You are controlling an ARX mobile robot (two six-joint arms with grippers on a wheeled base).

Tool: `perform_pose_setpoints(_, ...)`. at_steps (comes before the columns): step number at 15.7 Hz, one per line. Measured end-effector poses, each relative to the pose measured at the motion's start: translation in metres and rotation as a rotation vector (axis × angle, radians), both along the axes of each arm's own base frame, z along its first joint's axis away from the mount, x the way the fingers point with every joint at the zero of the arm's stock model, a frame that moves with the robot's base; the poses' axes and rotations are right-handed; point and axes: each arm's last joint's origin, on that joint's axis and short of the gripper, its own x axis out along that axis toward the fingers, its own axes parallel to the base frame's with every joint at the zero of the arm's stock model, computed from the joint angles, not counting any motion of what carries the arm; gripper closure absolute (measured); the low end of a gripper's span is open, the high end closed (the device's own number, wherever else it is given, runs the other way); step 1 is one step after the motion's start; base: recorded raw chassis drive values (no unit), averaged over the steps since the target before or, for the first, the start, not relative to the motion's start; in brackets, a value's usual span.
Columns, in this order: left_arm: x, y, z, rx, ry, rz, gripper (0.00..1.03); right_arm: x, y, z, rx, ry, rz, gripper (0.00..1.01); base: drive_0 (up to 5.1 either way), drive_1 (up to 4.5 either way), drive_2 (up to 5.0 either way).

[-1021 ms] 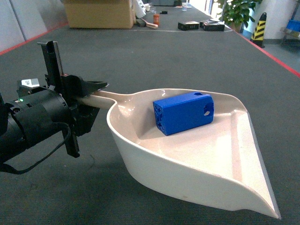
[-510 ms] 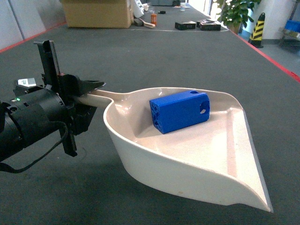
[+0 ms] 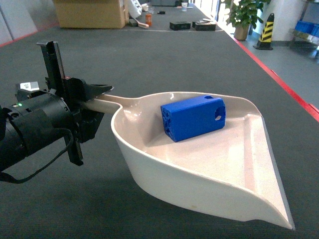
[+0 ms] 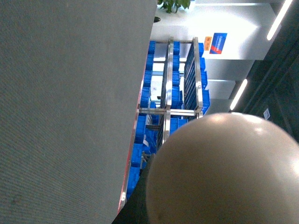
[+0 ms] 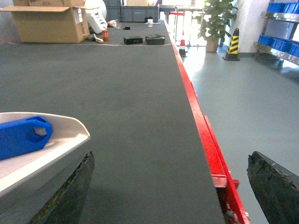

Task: Place part in tray to right shelf

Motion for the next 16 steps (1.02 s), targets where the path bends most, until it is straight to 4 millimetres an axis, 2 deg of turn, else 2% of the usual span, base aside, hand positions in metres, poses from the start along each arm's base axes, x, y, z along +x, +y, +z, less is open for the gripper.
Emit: perform_pose_setpoints(16, 0.0, 0.0001, 0.0002, 0.001, 0.003, 0.0, 0.89, 0.0, 0.0, -0.0008, 0.0, 0.005, 0.0, 0.03, 5.0, -2.44, -2.3)
